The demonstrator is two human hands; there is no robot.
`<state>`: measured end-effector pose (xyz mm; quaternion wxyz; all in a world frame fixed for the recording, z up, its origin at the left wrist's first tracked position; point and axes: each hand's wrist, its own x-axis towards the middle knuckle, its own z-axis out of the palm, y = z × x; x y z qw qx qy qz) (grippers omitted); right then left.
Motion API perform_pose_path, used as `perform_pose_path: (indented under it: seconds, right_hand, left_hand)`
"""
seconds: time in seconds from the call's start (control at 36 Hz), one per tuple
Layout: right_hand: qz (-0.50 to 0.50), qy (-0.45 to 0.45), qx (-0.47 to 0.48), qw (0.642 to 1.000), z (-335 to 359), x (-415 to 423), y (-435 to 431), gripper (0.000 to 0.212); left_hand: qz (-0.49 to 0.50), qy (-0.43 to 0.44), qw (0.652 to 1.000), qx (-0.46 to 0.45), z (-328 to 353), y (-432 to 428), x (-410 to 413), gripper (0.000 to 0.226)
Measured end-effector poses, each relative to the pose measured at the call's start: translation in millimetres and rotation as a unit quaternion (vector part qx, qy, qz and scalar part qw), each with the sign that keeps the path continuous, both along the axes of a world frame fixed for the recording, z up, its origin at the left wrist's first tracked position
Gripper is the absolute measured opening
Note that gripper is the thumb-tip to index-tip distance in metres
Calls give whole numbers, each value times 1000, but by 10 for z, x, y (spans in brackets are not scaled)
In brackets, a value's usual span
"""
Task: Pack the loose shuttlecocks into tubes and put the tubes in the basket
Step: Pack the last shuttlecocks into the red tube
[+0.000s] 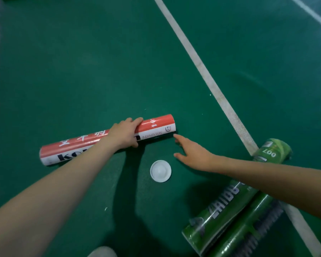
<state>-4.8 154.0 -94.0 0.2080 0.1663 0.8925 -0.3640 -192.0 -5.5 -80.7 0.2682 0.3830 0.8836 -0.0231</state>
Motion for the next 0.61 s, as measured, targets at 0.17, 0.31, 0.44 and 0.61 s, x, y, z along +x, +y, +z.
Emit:
perform_pose_path:
  seconds: [0.17,0.31,0.44,0.61]
  right_hand:
    - [199,48,44,978,-129,163,-355,67]
    - [331,54,142,931,-317,132,-503,67]
    - [320,80,163,930,-394,-11,-376,45]
    - [277,116,189,935,-434,3,138,39]
  left_hand:
    - [3,-16,1000,5,-40,-31,-41,101]
    - [-1,-10,1000,1,-42,-19,-22,102]
    - [-13,-16,1000,4,-29,33,32,100]
    - [-6,-26,1000,10,-12,78,54,99]
